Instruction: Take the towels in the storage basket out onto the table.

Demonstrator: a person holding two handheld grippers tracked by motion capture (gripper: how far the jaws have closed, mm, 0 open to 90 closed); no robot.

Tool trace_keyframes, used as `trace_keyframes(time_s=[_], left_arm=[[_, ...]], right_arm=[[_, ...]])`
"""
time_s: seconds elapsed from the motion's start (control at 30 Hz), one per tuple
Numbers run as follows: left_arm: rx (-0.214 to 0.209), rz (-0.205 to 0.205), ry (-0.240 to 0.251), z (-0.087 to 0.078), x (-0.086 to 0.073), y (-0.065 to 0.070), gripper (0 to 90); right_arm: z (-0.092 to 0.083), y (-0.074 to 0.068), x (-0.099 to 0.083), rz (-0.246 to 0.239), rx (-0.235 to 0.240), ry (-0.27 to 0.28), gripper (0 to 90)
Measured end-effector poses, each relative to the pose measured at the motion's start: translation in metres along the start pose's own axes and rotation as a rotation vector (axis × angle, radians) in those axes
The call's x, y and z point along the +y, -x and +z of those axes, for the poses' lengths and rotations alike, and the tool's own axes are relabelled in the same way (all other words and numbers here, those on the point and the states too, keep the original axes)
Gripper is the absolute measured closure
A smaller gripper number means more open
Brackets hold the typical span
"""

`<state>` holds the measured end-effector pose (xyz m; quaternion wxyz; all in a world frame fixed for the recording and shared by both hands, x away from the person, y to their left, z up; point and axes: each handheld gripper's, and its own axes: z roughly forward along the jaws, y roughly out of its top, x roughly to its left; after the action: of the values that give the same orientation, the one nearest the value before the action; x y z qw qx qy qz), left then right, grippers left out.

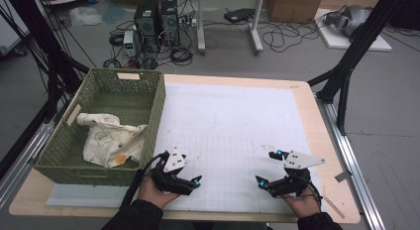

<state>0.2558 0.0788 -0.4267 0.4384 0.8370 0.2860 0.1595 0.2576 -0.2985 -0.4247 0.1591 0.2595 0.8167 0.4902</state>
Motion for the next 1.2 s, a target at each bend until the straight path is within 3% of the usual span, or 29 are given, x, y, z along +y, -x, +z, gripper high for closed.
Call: trace_keyframes(time_s=[1.2], left_arm=[[-0.030, -0.023, 0.026, -0.0043, 0.0081, 0.0041, 18.0]], right_arm=[[-0.0013, -0.0033, 0.0006, 0.001, 0.001, 0.002, 4.7]])
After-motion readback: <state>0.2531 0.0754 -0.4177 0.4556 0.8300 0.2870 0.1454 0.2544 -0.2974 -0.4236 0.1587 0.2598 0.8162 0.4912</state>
